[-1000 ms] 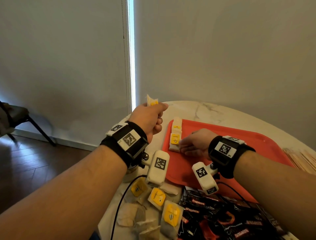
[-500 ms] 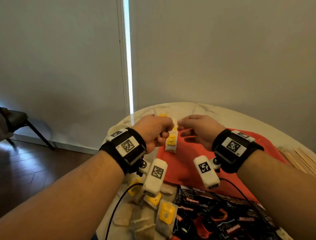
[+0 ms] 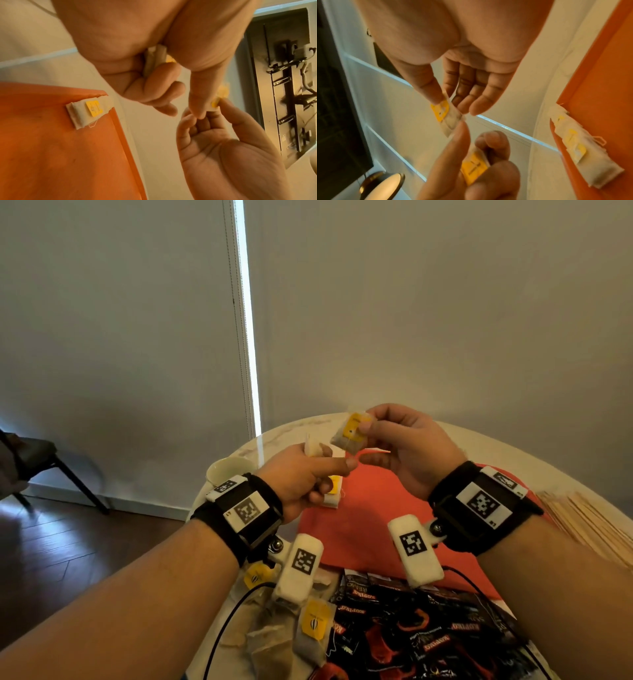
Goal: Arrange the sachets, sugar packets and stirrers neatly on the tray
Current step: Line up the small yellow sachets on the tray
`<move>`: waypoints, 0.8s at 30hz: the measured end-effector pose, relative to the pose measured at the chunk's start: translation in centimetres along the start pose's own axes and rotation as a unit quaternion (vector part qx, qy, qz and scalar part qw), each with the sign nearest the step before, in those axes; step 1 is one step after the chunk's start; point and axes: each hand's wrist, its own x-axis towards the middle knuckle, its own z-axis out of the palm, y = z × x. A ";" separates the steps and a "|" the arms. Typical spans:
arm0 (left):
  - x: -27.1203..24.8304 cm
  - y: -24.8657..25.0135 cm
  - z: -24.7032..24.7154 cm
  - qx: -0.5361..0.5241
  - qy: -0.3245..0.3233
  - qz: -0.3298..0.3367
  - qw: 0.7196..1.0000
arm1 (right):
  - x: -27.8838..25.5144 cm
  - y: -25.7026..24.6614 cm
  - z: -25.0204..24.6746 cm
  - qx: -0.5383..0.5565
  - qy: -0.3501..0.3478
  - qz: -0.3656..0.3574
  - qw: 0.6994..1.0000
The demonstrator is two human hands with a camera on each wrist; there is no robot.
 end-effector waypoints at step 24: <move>0.8 1.2 -2.0 -0.065 0.175 0.007 0.983 | 0.7 4.1 1.8 -0.098 0.056 0.198 0.974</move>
